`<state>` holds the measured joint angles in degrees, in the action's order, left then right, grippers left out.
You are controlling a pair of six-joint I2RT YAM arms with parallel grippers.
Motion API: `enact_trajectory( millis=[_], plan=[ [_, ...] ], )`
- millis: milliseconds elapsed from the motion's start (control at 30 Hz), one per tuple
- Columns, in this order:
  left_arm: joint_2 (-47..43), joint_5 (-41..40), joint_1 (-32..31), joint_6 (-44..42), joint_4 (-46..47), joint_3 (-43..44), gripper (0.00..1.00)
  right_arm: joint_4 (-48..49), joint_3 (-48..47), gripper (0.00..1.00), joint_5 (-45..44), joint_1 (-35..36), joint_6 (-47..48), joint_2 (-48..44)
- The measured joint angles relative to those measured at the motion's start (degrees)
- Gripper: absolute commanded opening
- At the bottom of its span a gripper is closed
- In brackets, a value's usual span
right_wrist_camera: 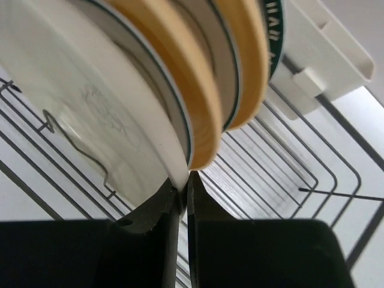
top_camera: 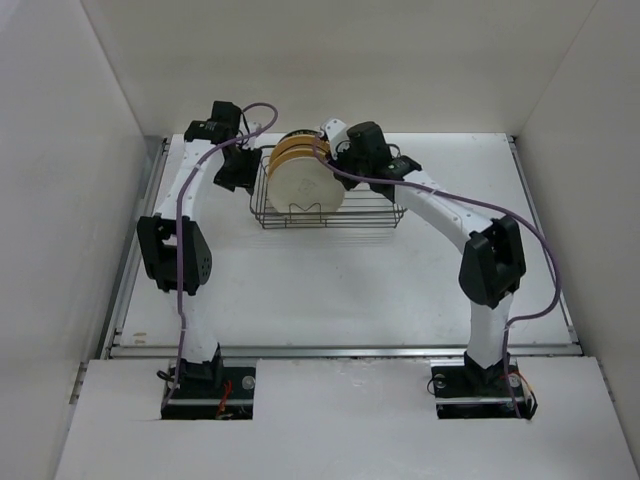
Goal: Unload the plates from the dish rack
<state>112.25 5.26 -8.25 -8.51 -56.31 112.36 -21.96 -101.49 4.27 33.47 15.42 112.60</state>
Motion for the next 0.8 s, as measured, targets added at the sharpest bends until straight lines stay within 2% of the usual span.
enact_trajectory(
  millis=[300,500,600,667,800],
  plan=[
    [2.9,1.6,0.1,2.0,1.2,-0.3,0.47,4.5,2.2,0.0,-4.7,0.0,-0.9,-9.0],
    [2.7,1.6,0.1,2.3,1.8,-1.2,0.47,5.6,1.4,0.0,-5.3,0.3,-6.1,-14.0],
    [1.2,1.1,-0.1,1.6,3.2,-3.0,0.47,2.7,1.3,0.0,0.3,-1.2,-8.7,-15.5],
    [-1.3,0.1,-0.4,0.4,4.8,-5.2,0.39,0.8,3.8,0.0,5.4,-2.3,-10.2,-17.8],
    [-8.0,0.2,-2.0,-4.2,8.6,-8.7,0.38,-2.2,17.9,0.0,13.8,-3.4,-13.3,-25.6]
  ],
)
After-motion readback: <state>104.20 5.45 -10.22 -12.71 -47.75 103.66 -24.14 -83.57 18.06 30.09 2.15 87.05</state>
